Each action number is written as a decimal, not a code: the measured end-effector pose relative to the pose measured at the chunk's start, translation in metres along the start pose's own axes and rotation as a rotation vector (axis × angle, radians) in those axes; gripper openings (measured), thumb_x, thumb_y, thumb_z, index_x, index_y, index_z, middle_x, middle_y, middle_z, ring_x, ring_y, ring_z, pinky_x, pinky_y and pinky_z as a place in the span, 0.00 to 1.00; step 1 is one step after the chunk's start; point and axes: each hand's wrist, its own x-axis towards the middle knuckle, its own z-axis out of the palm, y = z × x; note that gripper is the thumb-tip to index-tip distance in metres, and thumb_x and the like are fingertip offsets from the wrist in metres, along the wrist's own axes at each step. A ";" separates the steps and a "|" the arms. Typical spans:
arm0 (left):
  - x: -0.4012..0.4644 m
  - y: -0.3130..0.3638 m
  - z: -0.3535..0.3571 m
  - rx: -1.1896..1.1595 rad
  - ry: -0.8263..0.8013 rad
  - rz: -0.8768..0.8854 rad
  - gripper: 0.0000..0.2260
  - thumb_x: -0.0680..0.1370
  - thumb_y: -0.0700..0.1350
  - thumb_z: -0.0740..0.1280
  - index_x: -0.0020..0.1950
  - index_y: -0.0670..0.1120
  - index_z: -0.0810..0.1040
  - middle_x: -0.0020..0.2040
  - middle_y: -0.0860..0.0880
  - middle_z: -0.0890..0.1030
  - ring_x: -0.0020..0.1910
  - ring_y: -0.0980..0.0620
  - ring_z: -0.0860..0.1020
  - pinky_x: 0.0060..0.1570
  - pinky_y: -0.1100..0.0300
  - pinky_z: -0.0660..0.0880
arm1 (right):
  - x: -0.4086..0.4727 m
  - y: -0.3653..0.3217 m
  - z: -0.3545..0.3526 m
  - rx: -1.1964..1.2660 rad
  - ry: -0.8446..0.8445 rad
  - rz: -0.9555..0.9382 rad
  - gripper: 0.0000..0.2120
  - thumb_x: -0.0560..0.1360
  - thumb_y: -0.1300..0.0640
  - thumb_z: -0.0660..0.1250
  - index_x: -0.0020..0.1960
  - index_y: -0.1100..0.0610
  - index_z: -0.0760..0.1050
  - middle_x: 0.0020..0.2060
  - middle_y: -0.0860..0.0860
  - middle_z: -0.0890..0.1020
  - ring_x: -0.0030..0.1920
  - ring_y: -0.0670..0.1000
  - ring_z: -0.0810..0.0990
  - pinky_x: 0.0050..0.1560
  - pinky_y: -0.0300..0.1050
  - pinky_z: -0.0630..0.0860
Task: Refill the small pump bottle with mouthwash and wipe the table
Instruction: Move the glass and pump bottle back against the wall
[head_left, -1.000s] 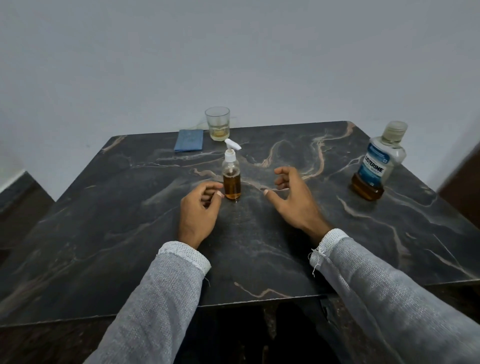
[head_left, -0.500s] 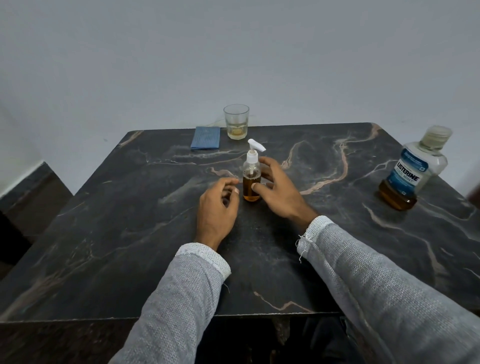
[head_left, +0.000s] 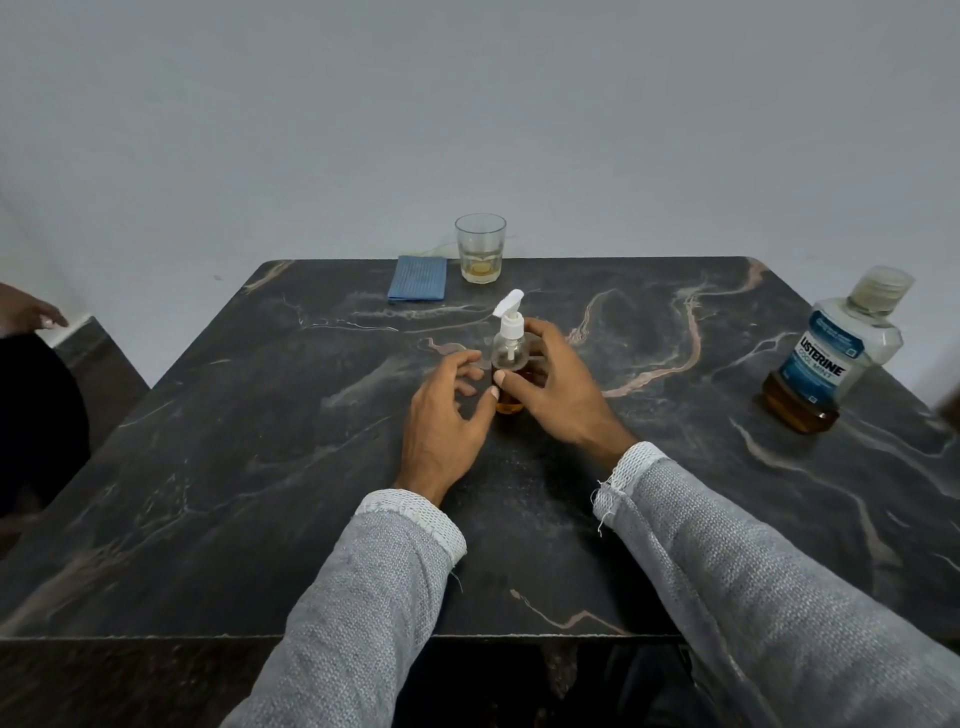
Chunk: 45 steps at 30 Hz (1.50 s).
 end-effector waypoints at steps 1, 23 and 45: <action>0.000 0.000 0.000 0.001 -0.006 0.000 0.21 0.74 0.48 0.70 0.65 0.56 0.70 0.55 0.57 0.79 0.50 0.61 0.78 0.46 0.65 0.75 | -0.001 -0.001 0.000 -0.015 0.018 -0.005 0.27 0.72 0.55 0.74 0.64 0.43 0.64 0.54 0.41 0.78 0.56 0.40 0.78 0.60 0.43 0.77; 0.000 0.006 0.007 -0.021 -0.222 0.034 0.24 0.75 0.45 0.69 0.69 0.60 0.68 0.64 0.56 0.78 0.63 0.55 0.75 0.63 0.49 0.75 | -0.013 -0.007 -0.005 -0.185 0.112 -0.225 0.51 0.70 0.59 0.75 0.75 0.32 0.43 0.66 0.51 0.74 0.60 0.49 0.78 0.60 0.53 0.77; 0.199 -0.013 0.001 -0.020 -0.029 -0.267 0.32 0.74 0.51 0.73 0.73 0.47 0.63 0.70 0.46 0.71 0.63 0.48 0.74 0.62 0.54 0.73 | 0.108 0.009 -0.077 -0.358 0.138 -0.131 0.47 0.70 0.51 0.76 0.76 0.40 0.48 0.55 0.51 0.79 0.50 0.50 0.80 0.56 0.56 0.79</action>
